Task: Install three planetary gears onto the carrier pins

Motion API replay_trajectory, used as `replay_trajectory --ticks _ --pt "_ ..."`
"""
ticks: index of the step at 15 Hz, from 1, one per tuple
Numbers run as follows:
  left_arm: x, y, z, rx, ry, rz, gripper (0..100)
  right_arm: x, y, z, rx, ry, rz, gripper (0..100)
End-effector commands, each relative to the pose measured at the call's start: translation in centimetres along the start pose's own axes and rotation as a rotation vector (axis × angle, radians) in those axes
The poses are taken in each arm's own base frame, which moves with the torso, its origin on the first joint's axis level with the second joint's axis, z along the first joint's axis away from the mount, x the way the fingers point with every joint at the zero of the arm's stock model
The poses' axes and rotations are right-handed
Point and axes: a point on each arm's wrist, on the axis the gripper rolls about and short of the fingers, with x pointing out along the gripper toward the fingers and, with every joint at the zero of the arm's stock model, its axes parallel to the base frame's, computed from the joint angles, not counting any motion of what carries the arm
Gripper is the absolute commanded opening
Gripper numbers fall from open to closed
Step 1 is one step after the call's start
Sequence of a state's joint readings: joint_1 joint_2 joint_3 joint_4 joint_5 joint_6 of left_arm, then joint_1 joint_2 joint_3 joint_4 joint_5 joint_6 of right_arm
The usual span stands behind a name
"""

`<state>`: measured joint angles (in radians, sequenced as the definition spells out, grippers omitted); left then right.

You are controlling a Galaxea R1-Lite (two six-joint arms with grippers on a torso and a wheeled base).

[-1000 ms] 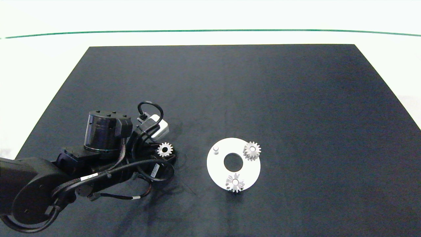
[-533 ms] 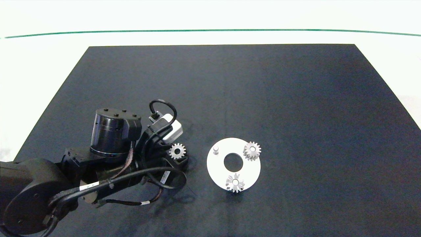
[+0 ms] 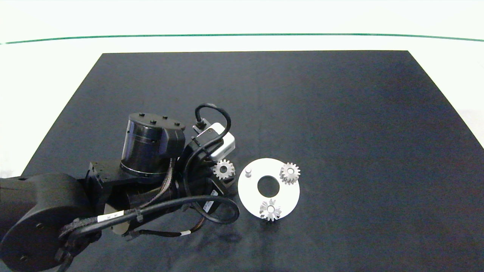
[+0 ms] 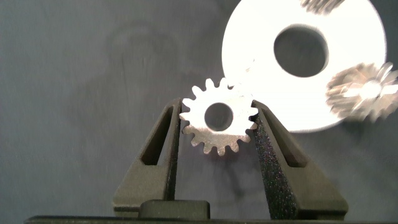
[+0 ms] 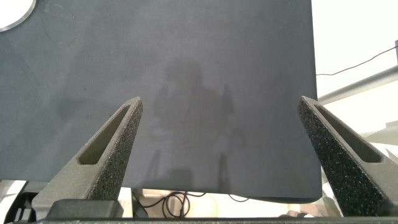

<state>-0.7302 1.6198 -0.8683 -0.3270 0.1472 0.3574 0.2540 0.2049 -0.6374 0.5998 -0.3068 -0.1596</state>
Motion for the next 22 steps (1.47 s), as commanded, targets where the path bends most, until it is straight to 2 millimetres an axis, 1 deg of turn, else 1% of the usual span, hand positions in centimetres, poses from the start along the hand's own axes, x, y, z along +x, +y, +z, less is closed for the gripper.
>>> replay_trajectory --ticks 1,4,6,9,13,15,22 --pt "0.5 -0.6 1.1 0.009 -0.024 -0.013 4 0.0 0.0 0.0 -0.002 0.002 -0.002 100" --pt "1.4 -1.7 1.3 0.003 -0.016 -0.038 4 0.0 0.0 0.1 -0.002 0.002 -0.001 100" --pt "1.9 -2.0 1.6 0.001 -0.019 -0.047 4 0.0 0.0 0.1 -0.002 0.000 -0.001 100" --pt "2.3 -2.1 2.2 0.001 -0.031 -0.047 4 0.0 0.0 0.1 -0.002 0.000 -0.001 100" --pt "3.4 -2.5 1.6 0.007 -0.004 -0.056 4 -0.1 0.0 0.0 -0.001 -0.002 0.000 100" --pt "3.6 -2.8 1.6 0.010 -0.003 -0.062 4 -0.1 0.0 0.0 -0.001 -0.002 0.000 100" --pt "4.0 -2.6 2.2 0.006 -0.015 -0.055 4 -0.1 -0.1 0.1 -0.001 -0.003 -0.001 100"
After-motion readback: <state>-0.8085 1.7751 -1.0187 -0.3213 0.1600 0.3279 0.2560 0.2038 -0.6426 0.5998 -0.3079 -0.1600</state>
